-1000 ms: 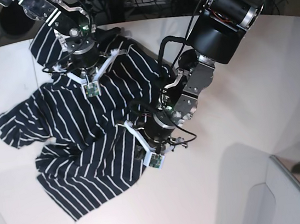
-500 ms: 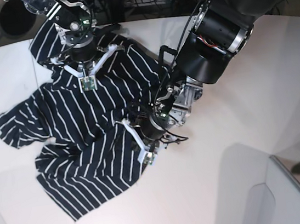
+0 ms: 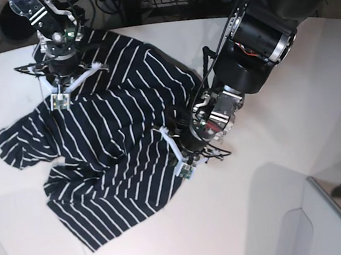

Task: Layout the t-shirt on the table in an organized manner, then fold the t-shirt properly
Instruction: 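Grasp the shirt edge with the left gripper and pull it outward, then regrasp shirt edges with both grippers and stretch the fabric apart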

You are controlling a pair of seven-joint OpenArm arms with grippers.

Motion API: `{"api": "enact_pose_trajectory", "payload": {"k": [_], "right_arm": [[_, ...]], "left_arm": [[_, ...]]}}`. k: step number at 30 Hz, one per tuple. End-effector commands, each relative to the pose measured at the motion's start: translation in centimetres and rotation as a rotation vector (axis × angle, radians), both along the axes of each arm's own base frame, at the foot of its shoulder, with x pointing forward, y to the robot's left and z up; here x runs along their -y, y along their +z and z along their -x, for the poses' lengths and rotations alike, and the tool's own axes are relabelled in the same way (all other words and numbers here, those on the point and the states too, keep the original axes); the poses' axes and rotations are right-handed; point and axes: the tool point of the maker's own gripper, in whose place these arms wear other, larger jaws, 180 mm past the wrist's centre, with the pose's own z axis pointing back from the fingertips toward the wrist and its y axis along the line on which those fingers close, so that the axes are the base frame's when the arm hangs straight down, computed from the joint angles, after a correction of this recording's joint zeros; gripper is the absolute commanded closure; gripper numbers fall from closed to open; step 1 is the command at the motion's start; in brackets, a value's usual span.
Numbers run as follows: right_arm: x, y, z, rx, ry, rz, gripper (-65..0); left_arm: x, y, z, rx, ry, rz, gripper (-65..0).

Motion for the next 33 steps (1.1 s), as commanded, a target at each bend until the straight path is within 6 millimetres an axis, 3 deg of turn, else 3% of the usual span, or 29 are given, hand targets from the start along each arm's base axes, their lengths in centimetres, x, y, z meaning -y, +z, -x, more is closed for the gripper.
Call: {"api": "enact_pose_trajectory", "payload": {"k": [1,8,15,18,22,25,27,31,33], "right_arm": [[1.2,0.4,-0.7,0.019,-0.022,0.026,-0.6],[5.0,-1.8,-4.0,-0.024,-0.081,0.127,-0.8],[7.3,-3.0,-8.6,-0.049,-0.148,0.162,-0.8],[7.9,-2.5,-11.7,-0.039,-0.130,0.154,-0.8],[7.1,-1.2,-16.8,-0.019,-0.033,0.145,-0.8],[6.7,0.2,-19.1,0.015,-0.001,0.136,-0.8],[6.8,2.1,-20.0,0.071,0.011,0.134,-0.6],[6.0,5.8,-17.6,0.145,0.033,0.070,0.0],[5.8,6.0,-15.1,0.100,-0.007,0.004,0.0]], "left_arm": [[-2.1,-1.7,1.2,-0.072,0.010,-0.088,0.0],[-7.9,-2.2,3.3,-0.073,0.083,-0.080,0.0],[-14.5,-0.8,5.7,-0.056,0.162,-0.061,0.0],[-16.1,-0.5,7.2,-0.083,0.197,-0.029,0.0],[-14.8,0.4,9.3,-0.138,0.164,0.011,0.0],[-12.2,3.3,9.3,-0.092,0.096,0.060,0.0],[-11.8,5.6,8.3,-0.058,0.118,0.094,0.0],[-13.5,11.4,4.9,0.047,0.252,0.146,0.0],[-14.3,13.5,3.6,0.086,0.294,0.170,0.0]]}}
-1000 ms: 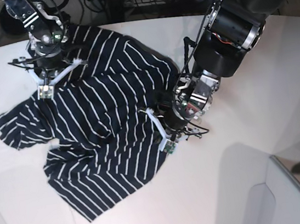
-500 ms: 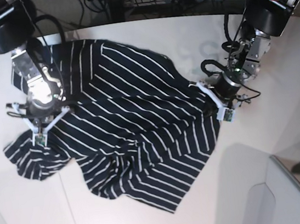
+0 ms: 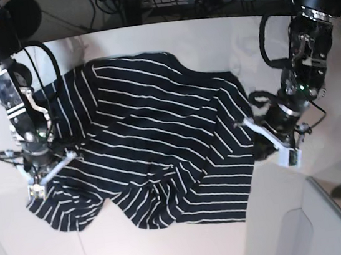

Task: Layout the t-shirt on the table in an organized manner, then fold the t-shirt properly
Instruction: 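Regrasp shirt edges with both grippers and stretch the fabric apart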

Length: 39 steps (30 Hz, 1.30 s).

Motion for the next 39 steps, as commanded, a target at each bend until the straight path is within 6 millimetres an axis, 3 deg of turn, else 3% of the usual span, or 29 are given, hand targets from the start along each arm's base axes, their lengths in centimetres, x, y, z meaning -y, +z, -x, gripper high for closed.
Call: {"api": "enact_pose_trajectory", "payload": {"k": [1,2,4,8,12,15,19,23,28,33,35,39], "right_arm": [[-0.7,1.1,0.2,0.024,-0.001,-0.035,0.0],[-1.4,0.7,1.7,-0.006,-0.021,-0.079,0.0],[-2.6,-0.2,4.6,-0.047,-0.037,-0.131,0.0],[-6.3,-0.7,9.2,-0.082,-0.023,-0.223,0.0],[-8.6,-1.9,11.1,-0.132,0.013,-0.250,0.0],[-7.5,-3.8,11.8,-0.174,-0.011,-0.221,0.0],[-3.9,-5.7,11.2,-0.184,-0.089,-0.168,0.0],[-0.1,-7.9,10.1,-0.243,-0.141,-0.097,0.0],[3.7,-8.3,7.2,-0.236,-0.169,-0.016,0.0],[6.6,-7.5,3.0,-0.227,-0.203,0.028,0.0],[6.7,-7.0,0.9,-0.218,-0.183,0.020,0.0],[8.3,-4.8,-2.8,-0.157,-0.151,0.041,0.0]], "left_arm": [[0.3,1.0,-0.9,0.017,-0.005,0.009,0.0],[0.7,1.6,-2.0,0.031,-0.001,0.019,0.0],[0.9,0.6,-3.1,0.009,0.001,-0.010,0.0],[3.5,-4.2,-4.1,-0.075,-0.043,-0.139,0.0],[5.0,-6.7,-4.4,-0.064,-0.054,-0.190,0.0],[4.6,-9.0,-3.2,-0.102,-0.082,-0.273,0.0],[3.5,-11.0,-0.8,-0.147,-0.097,-0.325,0.0],[1.2,-12.3,2.1,-0.188,-0.106,-0.372,0.0],[0.0,-14.0,6.4,-0.244,-0.130,-0.395,0.0],[2.5,-14.6,11.0,-0.266,-0.182,-0.350,0.0],[4.0,-14.1,12.3,-0.257,-0.199,-0.318,0.0],[9.8,-11.4,13.2,-0.185,-0.224,-0.197,0.0]]}}
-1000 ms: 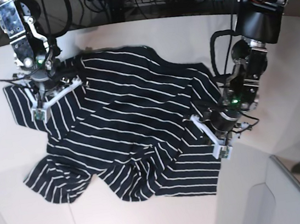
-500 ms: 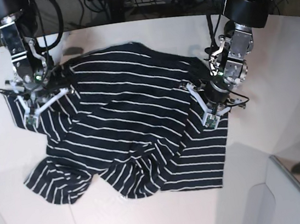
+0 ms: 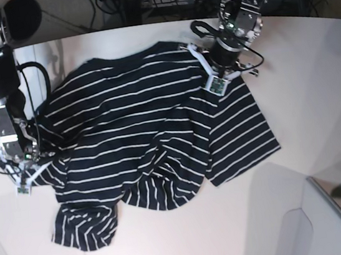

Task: Layout the t-shirt on the table in an organized manner, then fold the t-shirt properly
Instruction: 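Regrasp shirt edges with both grippers and stretch the fabric apart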

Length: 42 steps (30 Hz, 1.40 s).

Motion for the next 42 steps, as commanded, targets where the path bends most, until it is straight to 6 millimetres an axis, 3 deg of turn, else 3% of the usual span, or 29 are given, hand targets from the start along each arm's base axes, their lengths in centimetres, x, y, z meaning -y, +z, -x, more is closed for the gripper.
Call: {"api": "enact_pose_trajectory", "payload": {"k": [1,4,7,10,15,19,23,30,37,42], "right_arm": [[1.5,2.3,-2.1,0.079,-0.002,0.047,0.0],[2.2,5.3,-3.5,0.137,0.012,0.062,0.0],[0.4,6.3,-2.0,0.125,0.037,0.018,0.0],[-2.6,7.7,0.1,0.173,0.098,-0.019,0.0],[-8.6,6.3,5.2,0.165,0.137,-0.143,0.0],[-11.5,4.8,7.8,0.128,0.128,-0.215,0.0],[-12.9,3.9,9.2,0.099,0.118,-0.252,0.0],[-13.5,3.0,10.7,0.067,0.125,-0.261,0.0],[-20.2,2.8,11.9,0.029,0.334,-0.296,0.0],[-22.2,3.4,11.3,0.049,0.334,-0.336,0.0]], "left_arm": [[1.9,1.7,-0.7,0.055,-0.016,0.056,0.0],[3.0,4.6,-2.0,0.089,-0.014,0.075,0.0],[3.0,8.1,-5.1,0.156,-0.018,0.061,0.0],[1.8,10.0,-8.6,0.203,-0.016,0.019,0.0],[0.7,9.8,-14.1,0.211,0.012,-0.027,0.0],[1.7,8.6,-17.9,0.166,0.049,-0.014,0.0],[3.2,8.0,-20.6,0.181,0.057,0.022,0.0],[5.4,6.3,-22.0,0.189,0.055,0.074,0.0],[6.6,7.4,-23.5,0.227,0.047,0.100,0.0],[5.8,3.8,-22.5,0.115,0.064,0.057,0.0]]}}
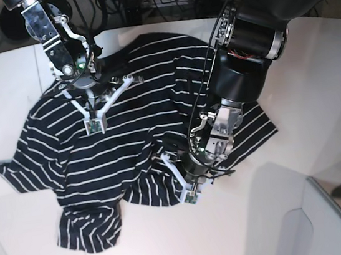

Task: Layout the t-shirt on the table in an organized manner, then fold the t-shirt properly
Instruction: 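Regrasp shirt edges with both grippers and stretch the fabric apart, then pull the shirt's sides apart with both grippers to spread it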

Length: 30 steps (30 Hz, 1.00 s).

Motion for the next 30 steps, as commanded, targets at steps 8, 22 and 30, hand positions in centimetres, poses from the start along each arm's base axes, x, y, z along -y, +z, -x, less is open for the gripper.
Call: {"api": "enact_pose_trajectory", "payload": {"k": [8,22,30], "right_arm": [[2.2,-2.1,0.1,-0.048,-0.051,0.039,0.0],[15.6,-2.4,-4.6,-0.010,-0.214,0.246,0.0],[14.2,0.7,-5.1,0.043,-0.192,0.207,0.0]], "left_arm": [[-5.1,-2.3,1.0,-0.053,0.052,-0.077,0.0],[-10.4,-2.1,9.5,-0.018,0.027,-0.142,0.0],[-6.3,4.1,9.8,0.146,-0.035,-0.058,0.0]]}}
